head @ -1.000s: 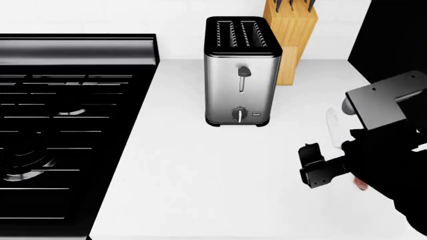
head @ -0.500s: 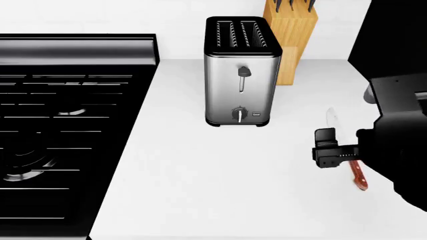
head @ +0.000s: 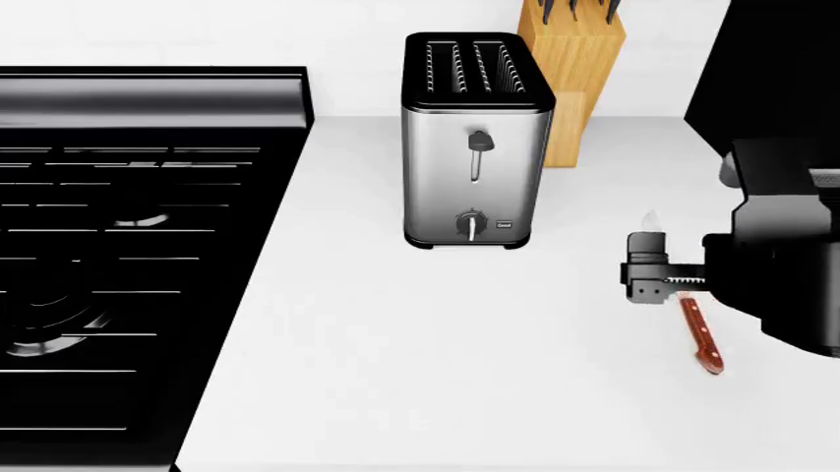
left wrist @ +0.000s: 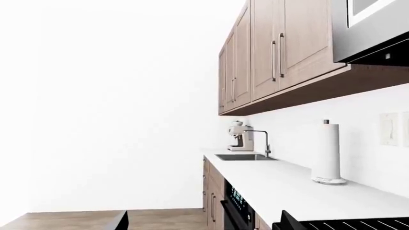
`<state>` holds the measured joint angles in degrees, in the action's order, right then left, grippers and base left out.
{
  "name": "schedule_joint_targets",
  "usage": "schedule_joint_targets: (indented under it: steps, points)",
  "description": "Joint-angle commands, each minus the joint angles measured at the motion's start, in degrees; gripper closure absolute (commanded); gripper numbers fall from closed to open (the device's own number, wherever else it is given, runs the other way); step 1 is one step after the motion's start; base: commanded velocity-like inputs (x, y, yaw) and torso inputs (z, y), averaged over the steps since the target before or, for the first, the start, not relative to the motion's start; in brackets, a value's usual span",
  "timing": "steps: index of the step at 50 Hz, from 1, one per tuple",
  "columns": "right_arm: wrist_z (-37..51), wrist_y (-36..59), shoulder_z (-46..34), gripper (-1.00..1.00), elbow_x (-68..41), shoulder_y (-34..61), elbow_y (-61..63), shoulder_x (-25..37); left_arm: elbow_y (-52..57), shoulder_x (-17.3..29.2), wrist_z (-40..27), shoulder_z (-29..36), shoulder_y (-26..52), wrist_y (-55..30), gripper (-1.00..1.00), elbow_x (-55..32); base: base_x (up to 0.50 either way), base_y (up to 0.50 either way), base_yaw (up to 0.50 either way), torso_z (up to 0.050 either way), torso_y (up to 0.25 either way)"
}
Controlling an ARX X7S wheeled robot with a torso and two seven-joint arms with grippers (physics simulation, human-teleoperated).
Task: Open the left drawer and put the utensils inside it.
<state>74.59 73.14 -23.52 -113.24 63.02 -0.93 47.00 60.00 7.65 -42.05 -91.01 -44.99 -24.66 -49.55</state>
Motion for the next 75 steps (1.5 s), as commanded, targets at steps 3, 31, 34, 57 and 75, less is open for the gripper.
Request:
schedule_joint_targets:
  steps: [3,31,34,57,75]
  points:
    - [-3.47,2.48,-3.16,-1.00,2.39,1.75,-4.92,-1.35,0.00,0.03,-0.17,1.10,0.00,0.26,-1.00,1.00,0.00,0.00,0.00,0.000,0.000]
    - [-9.16,-2.95,-2.34,-1.00,7.40,-4.13,-9.63,-0.44,0.00,-0.10,-0.27,1.27,0.00,0.38,-1.00,1.15,0.00,0.00,0.00,0.000,0.000]
    - [-9.98,-3.26,-2.76,-1.00,8.27,-4.76,-9.82,-0.97,0.00,-0.27,0.01,0.61,0.00,0.25,-1.00,0.70,0.00,0.00,0.00,0.000,0.000]
    - [-11.02,-6.06,-2.72,-1.00,9.51,-10.04,-11.26,1.07,0.00,0.24,-0.44,1.28,0.00,0.14,-1.00,1.36,0.00,0.00,0.00,0.000,0.000]
    - [-16.17,-9.37,-3.69,-1.00,13.54,-14.42,-14.05,0.03,0.00,0.31,-0.38,1.01,0.00,0.06,-1.00,1.26,0.00,0.00,0.00,-0.002,0.000]
